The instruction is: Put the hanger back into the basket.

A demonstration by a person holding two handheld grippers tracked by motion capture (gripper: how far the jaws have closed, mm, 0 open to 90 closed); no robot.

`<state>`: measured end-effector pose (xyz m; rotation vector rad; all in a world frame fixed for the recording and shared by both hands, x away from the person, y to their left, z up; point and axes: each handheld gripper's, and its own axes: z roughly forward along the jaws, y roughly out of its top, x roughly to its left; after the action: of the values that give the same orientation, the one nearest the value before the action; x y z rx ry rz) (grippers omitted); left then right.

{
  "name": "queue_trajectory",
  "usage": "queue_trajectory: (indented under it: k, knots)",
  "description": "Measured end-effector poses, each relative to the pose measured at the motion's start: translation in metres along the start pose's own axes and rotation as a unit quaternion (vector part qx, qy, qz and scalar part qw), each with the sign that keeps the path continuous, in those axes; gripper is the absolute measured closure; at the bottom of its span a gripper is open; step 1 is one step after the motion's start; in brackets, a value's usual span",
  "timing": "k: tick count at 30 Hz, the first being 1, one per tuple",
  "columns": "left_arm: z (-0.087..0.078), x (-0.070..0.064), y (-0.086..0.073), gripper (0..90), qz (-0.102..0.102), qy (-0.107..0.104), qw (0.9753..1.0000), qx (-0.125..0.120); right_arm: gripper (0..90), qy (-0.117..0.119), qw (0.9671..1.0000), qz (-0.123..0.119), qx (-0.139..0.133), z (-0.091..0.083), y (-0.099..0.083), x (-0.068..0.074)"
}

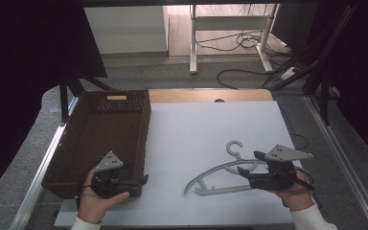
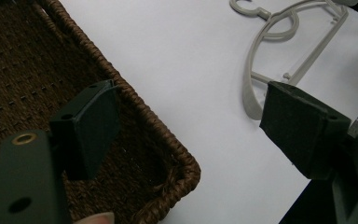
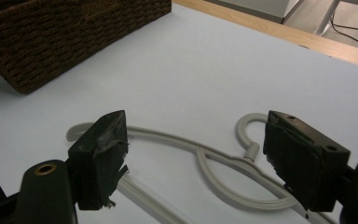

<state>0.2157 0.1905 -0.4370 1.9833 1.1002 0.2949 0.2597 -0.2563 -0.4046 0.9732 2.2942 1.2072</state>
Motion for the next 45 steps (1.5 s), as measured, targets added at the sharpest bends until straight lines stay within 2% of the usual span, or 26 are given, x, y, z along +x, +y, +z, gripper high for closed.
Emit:
queue_trajectory:
  k: [10,18,29,36,45]
  knots:
    - [-0.002,0.0,0.0,18.7,0.001,0.002,1.0,-0.004,19.8,-0.005,0.9997,0.017,0.016,0.006,-0.003,-0.001]
    - [-0.002,0.001,0.0,18.6,0.002,0.003,1.0,-0.005,23.2,-0.013,0.9992,0.026,0.029,0.009,-0.005,-0.003]
    - [-0.005,0.0,0.0,18.5,0.003,0.004,1.0,-0.007,26.3,-0.032,0.9967,0.053,0.052,0.012,-0.009,-0.013]
    - [-0.006,-0.001,0.0,18.5,0.004,0.006,0.9999,-0.008,26.7,-0.041,0.9951,0.062,0.066,0.015,-0.013,-0.021]
    - [-0.006,-0.001,0.001,18.5,0.007,0.006,0.9999,-0.006,26.9,-0.047,0.9939,0.071,0.07,0.014,-0.015,-0.027]
